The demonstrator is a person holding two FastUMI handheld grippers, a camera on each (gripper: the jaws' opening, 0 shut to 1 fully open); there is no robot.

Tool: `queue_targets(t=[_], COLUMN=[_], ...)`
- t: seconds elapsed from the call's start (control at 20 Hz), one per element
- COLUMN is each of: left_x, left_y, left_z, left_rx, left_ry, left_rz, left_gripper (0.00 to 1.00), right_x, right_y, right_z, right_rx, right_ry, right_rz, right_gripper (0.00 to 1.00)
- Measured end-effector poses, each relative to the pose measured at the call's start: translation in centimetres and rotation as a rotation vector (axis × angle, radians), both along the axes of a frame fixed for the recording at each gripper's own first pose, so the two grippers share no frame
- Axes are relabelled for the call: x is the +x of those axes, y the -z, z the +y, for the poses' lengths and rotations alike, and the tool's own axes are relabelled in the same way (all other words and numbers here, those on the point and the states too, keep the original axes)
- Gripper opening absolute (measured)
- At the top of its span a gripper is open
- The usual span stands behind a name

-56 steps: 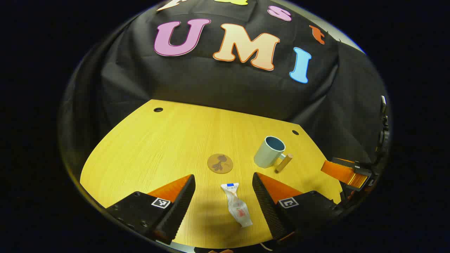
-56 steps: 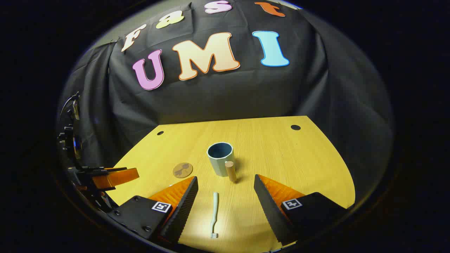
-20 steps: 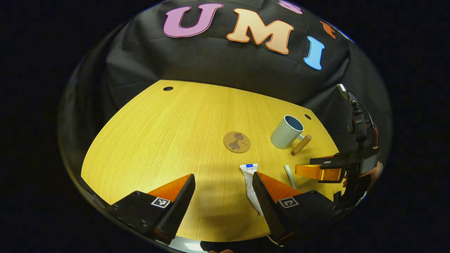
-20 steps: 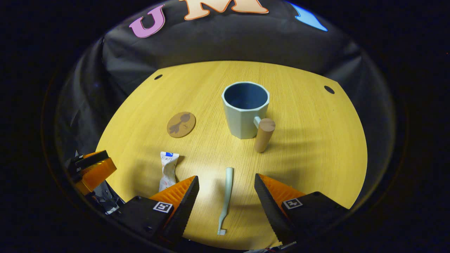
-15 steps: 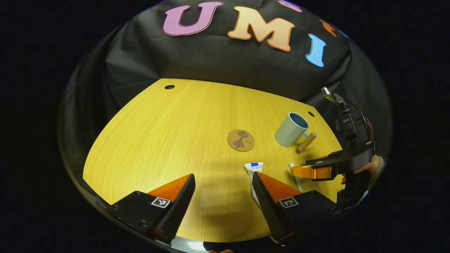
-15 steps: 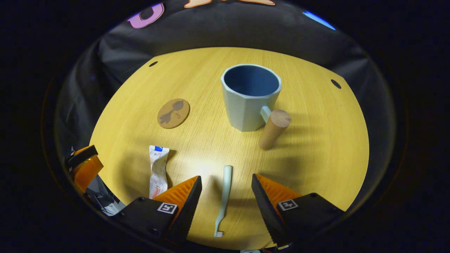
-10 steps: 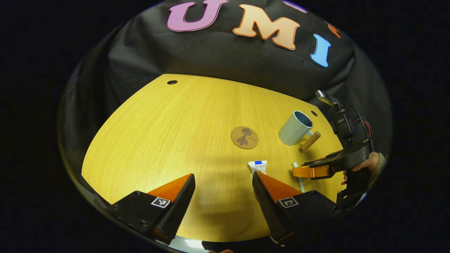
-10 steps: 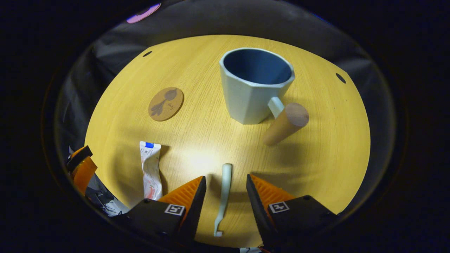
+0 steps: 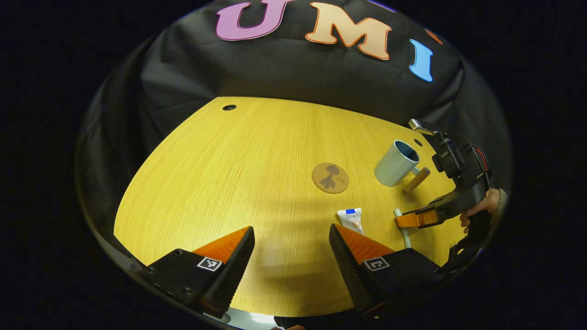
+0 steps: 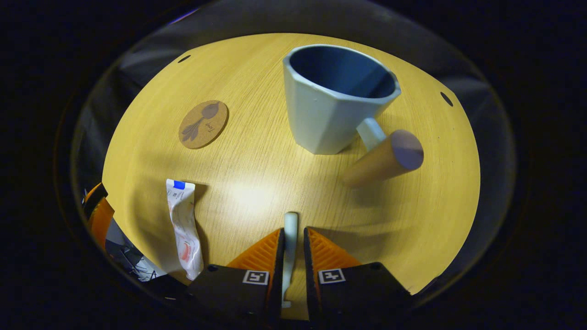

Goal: Put the toothbrush and toothpaste on the desktop into the cup, then pick up the cup and place it on the coaster on the desktop.

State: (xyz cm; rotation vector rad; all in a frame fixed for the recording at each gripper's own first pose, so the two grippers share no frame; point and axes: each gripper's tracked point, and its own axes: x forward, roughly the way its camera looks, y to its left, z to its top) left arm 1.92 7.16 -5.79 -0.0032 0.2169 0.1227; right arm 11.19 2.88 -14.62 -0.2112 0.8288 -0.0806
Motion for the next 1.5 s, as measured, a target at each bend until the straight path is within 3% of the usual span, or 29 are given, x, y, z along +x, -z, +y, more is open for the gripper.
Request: queue_targets(t=[0.1, 0.35, 0.75, 0.95, 1.25, 1.5], left_x=[0.2, 0.3, 1.6, 2.5, 4.8, 6.8], left_y=[0.4, 0.8, 1.6, 2.1, 3.6, 4.9], left_z=[-0.2, -1.2, -4.2, -6.7, -9.4, -9.9], left_rx=[-0.010, -0.016, 0.027, 0.023, -0.018, -0.054], left_ry=[0.003, 0.024, 0.073, 0.106, 0.111, 0.064], left_rz=[0.011, 0.029, 0.099, 0.169, 0.306, 0.404], left_gripper=[0.95, 0.95, 0.95, 0.95, 0.95, 0.91], right_x=[0.0, -0.2, -0.8, -2.5, -6.0, -8.2], right_y=[0.0, 0.2, -1.3, -4.4, -5.8, -6.1], right_z=[0.0, 0.1, 0.3, -1.0, -2.9, -6.3], right_rx=[-0.012, 0.022, 0.063, 0.114, 0.196, 0.242], right_ry=[-0.002, -0.008, -0.034, -0.008, 0.047, 0.115], right_rz=[0.005, 0.024, -0.097, -0.209, -0.278, -0.316], right_gripper=[0.14, 0.07, 0.06, 0.06, 0.06, 0.06])
